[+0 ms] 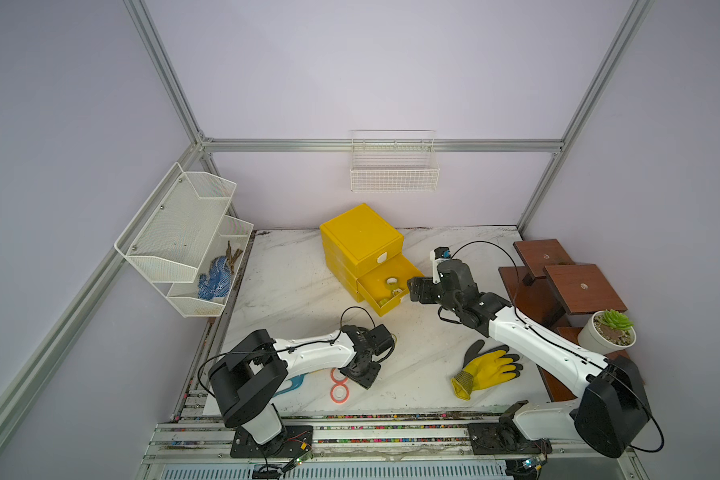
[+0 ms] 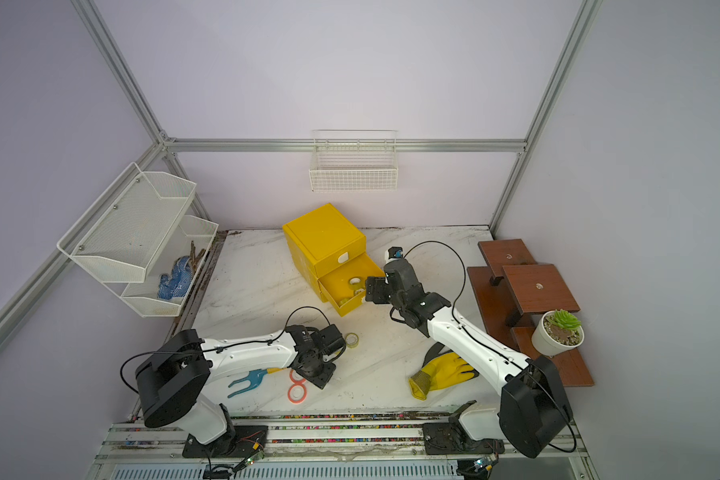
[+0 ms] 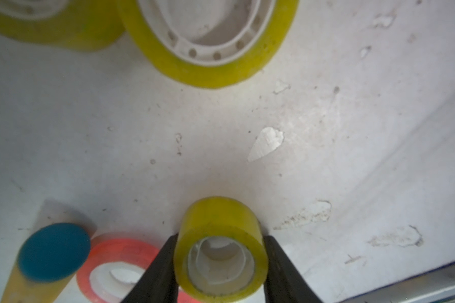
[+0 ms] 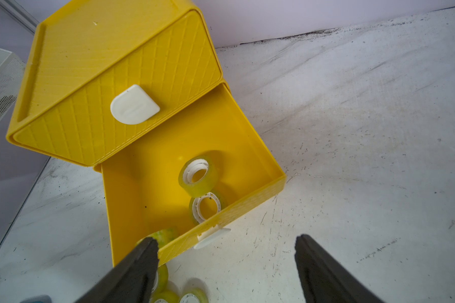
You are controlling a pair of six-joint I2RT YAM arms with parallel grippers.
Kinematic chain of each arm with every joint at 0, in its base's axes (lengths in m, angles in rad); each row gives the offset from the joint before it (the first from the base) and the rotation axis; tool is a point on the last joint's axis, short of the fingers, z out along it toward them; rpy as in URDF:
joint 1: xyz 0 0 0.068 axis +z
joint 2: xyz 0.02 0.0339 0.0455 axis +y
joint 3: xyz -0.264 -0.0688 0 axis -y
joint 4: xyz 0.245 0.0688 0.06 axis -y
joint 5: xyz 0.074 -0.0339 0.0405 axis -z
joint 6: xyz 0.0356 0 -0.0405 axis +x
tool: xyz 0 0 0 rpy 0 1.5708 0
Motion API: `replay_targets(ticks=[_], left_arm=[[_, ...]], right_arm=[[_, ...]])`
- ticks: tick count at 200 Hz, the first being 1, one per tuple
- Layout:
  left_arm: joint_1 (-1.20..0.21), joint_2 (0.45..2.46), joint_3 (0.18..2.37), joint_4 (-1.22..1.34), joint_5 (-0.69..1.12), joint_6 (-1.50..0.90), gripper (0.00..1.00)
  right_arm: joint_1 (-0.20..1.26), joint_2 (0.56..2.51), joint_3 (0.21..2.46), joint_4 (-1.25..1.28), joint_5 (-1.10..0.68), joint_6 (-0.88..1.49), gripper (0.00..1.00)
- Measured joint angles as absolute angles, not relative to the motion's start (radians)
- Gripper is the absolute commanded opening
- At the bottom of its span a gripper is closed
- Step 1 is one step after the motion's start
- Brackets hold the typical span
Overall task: Place the transparent tape into the drawer according to color
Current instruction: Pick up the tape from the drawer, then place the tape in the drawer.
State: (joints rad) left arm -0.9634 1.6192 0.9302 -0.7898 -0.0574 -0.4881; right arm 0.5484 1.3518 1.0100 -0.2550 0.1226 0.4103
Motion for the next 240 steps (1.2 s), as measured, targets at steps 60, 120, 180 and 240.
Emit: replay_targets(ticks=[60, 120, 180, 240], left_arm=[[-0.921, 1.557, 1.146, -0.899, -0.126, -0.467, 0.48], [-0.814, 1.539, 1.532, -0.897, -0.226, -0.371, 0.51], [-0.779, 1.791, 1.689, -0.858, -0.264, -0.340, 0.51], [-0.768, 1.900, 1.738, -0.855, -0.259, -0.329, 0.71]], right_arm=[[0.537, 1.347, 1.010, -0.256, 0.123, 0.411, 0.87], [0.525, 1.289, 0.998, -0.254, 0.139, 0.429, 0.87], [0.511, 1.188, 0.892, -0.253, 0.164, 0.445, 0.87], [0.510, 1.093, 0.822, -0.229, 0.161, 0.444, 0.88]])
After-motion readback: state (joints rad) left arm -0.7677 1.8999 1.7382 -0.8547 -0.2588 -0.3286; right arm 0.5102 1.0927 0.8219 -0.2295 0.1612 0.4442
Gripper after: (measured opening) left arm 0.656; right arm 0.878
